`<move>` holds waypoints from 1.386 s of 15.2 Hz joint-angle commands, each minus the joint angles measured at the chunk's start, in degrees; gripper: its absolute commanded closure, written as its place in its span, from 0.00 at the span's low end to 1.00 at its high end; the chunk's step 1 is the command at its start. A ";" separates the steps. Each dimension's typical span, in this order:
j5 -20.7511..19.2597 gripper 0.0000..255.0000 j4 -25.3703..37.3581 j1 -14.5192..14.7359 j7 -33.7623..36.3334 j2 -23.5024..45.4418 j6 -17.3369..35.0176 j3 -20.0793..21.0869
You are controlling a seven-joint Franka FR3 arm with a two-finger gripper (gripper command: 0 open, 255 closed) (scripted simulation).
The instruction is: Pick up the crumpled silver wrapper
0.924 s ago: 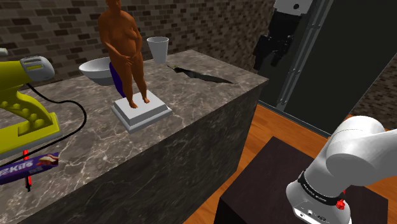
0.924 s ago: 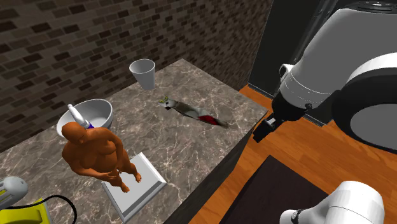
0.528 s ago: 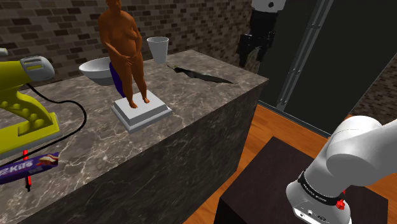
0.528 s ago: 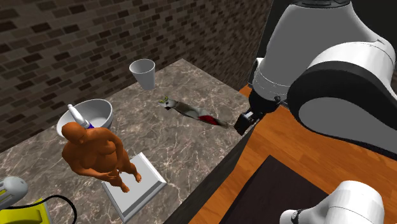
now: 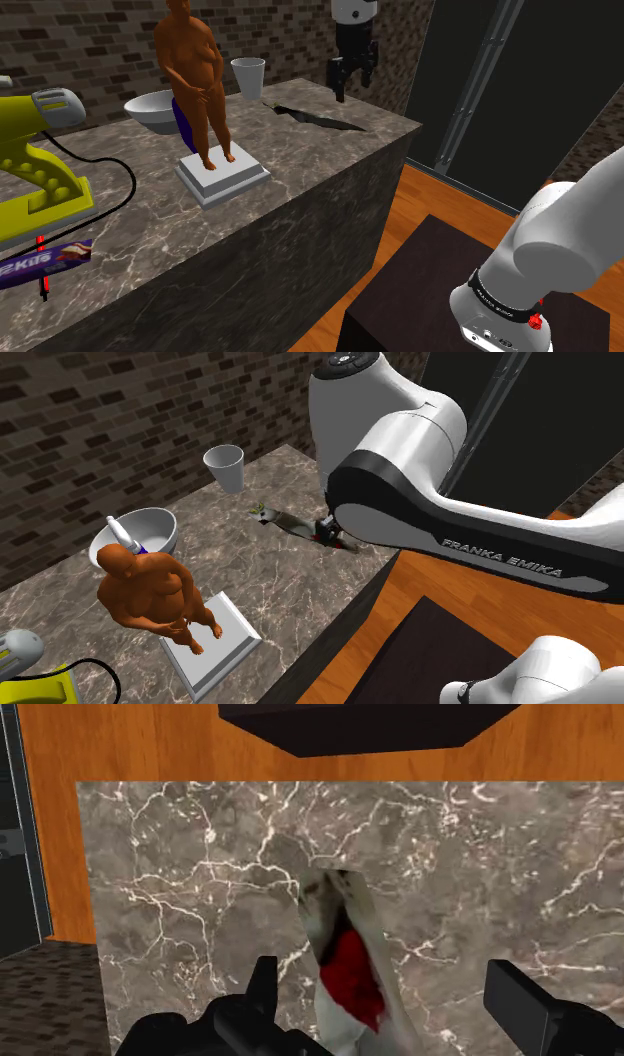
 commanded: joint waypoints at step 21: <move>-20.95 0.00 34.91 7.58 1.98 38.12 -8.50 5.09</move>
